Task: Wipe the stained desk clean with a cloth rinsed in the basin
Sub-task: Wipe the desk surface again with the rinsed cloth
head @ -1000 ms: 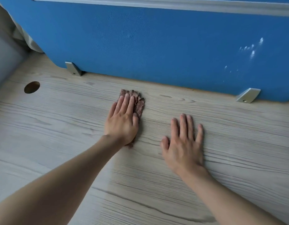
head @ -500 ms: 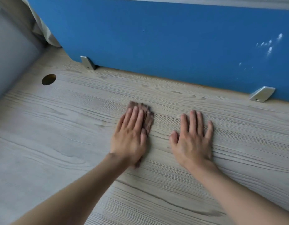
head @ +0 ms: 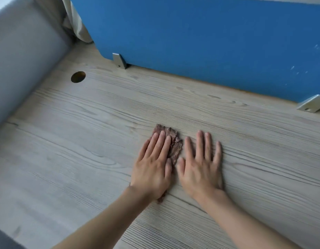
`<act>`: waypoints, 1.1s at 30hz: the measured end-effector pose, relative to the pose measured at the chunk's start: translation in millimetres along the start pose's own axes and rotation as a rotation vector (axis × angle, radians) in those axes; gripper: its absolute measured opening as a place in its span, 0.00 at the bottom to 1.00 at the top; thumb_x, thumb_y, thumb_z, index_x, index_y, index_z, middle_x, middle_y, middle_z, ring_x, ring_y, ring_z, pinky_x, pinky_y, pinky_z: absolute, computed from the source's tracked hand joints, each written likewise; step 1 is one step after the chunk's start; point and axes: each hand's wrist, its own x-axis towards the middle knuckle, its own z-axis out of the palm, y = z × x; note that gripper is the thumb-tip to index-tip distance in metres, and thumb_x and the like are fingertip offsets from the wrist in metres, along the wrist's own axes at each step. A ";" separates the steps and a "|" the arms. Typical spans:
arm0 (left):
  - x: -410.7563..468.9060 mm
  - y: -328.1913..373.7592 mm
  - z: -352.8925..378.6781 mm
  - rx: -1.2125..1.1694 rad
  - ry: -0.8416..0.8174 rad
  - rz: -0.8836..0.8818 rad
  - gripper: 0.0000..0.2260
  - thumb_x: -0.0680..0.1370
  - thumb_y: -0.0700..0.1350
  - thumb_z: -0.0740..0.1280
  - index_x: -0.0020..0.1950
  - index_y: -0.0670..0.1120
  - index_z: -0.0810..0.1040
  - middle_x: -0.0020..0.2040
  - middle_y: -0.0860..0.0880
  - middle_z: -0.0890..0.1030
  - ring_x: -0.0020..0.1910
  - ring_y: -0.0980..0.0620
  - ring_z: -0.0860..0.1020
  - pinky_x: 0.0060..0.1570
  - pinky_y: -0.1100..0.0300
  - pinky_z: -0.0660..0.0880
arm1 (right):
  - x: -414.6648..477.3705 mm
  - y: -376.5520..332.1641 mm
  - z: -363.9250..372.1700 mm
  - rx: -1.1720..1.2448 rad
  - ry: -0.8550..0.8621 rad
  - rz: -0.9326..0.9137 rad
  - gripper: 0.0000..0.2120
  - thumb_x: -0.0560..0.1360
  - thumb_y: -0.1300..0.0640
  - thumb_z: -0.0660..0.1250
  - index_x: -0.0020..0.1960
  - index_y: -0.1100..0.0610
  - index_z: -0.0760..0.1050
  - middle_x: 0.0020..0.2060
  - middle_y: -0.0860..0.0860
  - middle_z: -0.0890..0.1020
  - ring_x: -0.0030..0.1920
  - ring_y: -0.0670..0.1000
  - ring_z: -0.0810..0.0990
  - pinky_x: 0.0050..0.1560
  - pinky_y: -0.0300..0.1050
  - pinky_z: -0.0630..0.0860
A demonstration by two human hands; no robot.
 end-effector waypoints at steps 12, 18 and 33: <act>-29.3 -11.7 -3.4 0.002 -0.017 -0.018 0.28 0.82 0.53 0.49 0.82 0.46 0.54 0.81 0.47 0.53 0.81 0.51 0.46 0.78 0.49 0.50 | 0.3 -0.9 0.0 -0.030 0.005 0.006 0.32 0.76 0.44 0.52 0.76 0.57 0.67 0.76 0.65 0.62 0.78 0.65 0.57 0.74 0.69 0.52; -17.8 -41.5 -7.8 0.013 -0.046 -0.075 0.29 0.81 0.55 0.46 0.82 0.49 0.52 0.82 0.49 0.51 0.81 0.53 0.46 0.78 0.52 0.47 | -44.4 -39.5 -1.9 0.032 0.005 -0.064 0.30 0.78 0.45 0.53 0.75 0.59 0.67 0.76 0.65 0.63 0.77 0.64 0.59 0.74 0.70 0.53; -67.4 -43.4 -13.0 0.015 -0.040 -0.173 0.29 0.81 0.55 0.47 0.82 0.47 0.53 0.82 0.47 0.52 0.81 0.50 0.46 0.78 0.48 0.50 | -55.6 -50.1 -1.8 -0.058 -0.015 -0.087 0.31 0.77 0.45 0.53 0.77 0.59 0.65 0.77 0.65 0.61 0.78 0.64 0.56 0.74 0.70 0.52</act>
